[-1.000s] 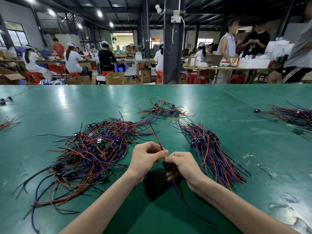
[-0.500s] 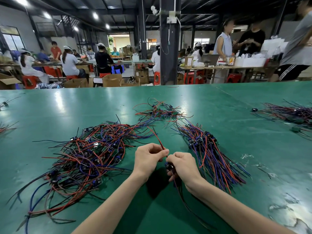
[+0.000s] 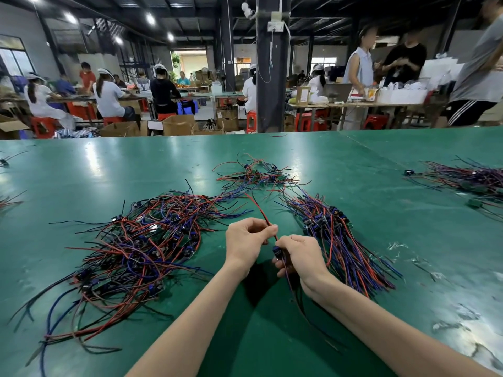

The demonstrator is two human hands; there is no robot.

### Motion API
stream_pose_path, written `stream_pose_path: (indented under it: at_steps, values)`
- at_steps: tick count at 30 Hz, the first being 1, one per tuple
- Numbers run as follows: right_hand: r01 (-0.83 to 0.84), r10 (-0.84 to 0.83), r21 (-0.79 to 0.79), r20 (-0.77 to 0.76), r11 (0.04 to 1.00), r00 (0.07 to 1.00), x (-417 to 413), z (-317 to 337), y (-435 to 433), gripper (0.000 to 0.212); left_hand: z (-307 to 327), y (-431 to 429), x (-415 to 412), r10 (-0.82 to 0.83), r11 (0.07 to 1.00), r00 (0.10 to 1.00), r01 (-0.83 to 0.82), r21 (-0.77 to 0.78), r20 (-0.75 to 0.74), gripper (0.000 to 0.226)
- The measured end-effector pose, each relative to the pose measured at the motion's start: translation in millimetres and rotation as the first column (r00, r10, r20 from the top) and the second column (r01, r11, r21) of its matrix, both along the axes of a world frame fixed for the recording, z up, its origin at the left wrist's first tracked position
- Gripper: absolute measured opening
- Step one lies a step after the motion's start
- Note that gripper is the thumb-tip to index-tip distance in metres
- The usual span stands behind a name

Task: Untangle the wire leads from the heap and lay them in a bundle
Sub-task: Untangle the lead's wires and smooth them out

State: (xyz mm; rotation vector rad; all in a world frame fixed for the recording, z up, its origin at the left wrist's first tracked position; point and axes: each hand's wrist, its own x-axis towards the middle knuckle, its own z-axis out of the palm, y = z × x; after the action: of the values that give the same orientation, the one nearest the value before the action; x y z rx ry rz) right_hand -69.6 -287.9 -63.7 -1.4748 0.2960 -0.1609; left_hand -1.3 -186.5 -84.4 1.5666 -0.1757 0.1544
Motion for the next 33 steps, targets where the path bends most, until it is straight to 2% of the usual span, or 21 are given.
stream_pose_path:
  at_steps: [13,18,24,33]
  values:
    - [0.026,-0.022,0.112,-0.035,0.993,0.999,3.2,4.4,-4.3,0.015,6.8,-12.8,22.7,0.062,0.996,0.998,-0.063,-0.065,-0.02,0.013]
    - [-0.003,0.006,0.089,-0.029,0.996,1.0,2.5,6.3,-2.6,0.011,7.4,-13.9,34.0,0.161,0.972,0.984,-0.171,-0.159,-0.073,0.013]
    - [-0.021,0.022,0.073,-0.018,0.997,1.0,-1.3,3.9,-0.6,0.017,6.3,-11.2,38.6,0.218,0.946,0.971,-0.235,-0.224,-0.1,0.014]
    - [-0.013,0.013,0.043,-0.011,0.999,1.0,-5.2,4.6,-0.4,0.02,7.7,-13.0,35.9,0.226,0.948,0.97,-0.239,-0.212,-0.084,0.013]
